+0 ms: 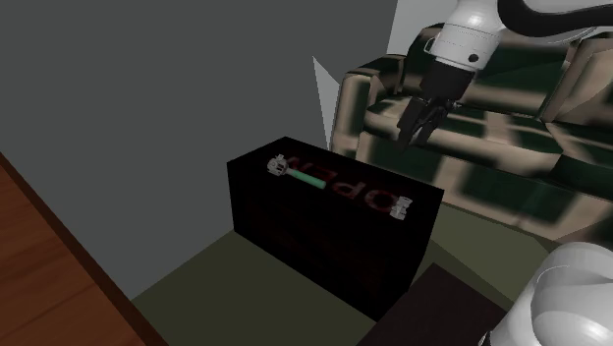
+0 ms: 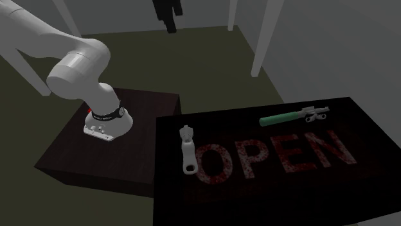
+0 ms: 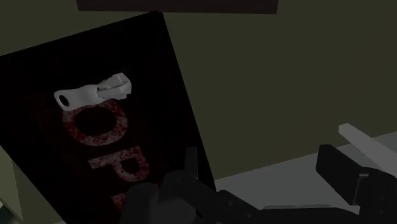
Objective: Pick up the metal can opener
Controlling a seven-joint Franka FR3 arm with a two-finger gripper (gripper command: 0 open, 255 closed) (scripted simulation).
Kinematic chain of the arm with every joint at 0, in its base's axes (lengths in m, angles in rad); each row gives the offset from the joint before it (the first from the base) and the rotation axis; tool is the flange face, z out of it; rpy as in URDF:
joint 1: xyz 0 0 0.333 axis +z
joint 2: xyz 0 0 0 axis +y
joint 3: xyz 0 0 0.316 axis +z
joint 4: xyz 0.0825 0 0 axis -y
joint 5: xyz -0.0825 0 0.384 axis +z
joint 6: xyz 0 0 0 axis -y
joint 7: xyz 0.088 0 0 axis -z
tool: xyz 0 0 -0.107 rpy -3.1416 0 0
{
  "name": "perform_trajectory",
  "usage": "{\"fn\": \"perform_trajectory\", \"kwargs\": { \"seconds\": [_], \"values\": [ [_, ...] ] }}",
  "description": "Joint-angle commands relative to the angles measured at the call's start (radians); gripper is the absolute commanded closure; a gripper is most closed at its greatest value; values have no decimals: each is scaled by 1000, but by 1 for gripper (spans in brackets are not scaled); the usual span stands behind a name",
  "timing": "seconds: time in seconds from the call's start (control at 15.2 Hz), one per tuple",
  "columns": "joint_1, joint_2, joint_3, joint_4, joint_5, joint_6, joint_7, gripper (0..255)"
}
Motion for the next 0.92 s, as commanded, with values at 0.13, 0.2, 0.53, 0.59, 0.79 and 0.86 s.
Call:
{"fn": "perform_trajectory", "kwargs": {
  "seconds": [0.13,0.2,0.53,0.59,0.79,0.86],
  "values": [
    [-21,32,-19,-26,-2,33,11,0],
    [-32,48,-29,-39,-2,49,16,0],
    [-84,138,-79,-97,-4,132,42,0],
    [-94,157,-89,-107,-4,149,46,0],
    [-124,218,-120,-136,-3,200,59,0],
    [-133,239,-131,-145,-2,217,63,0]
  ]
}}
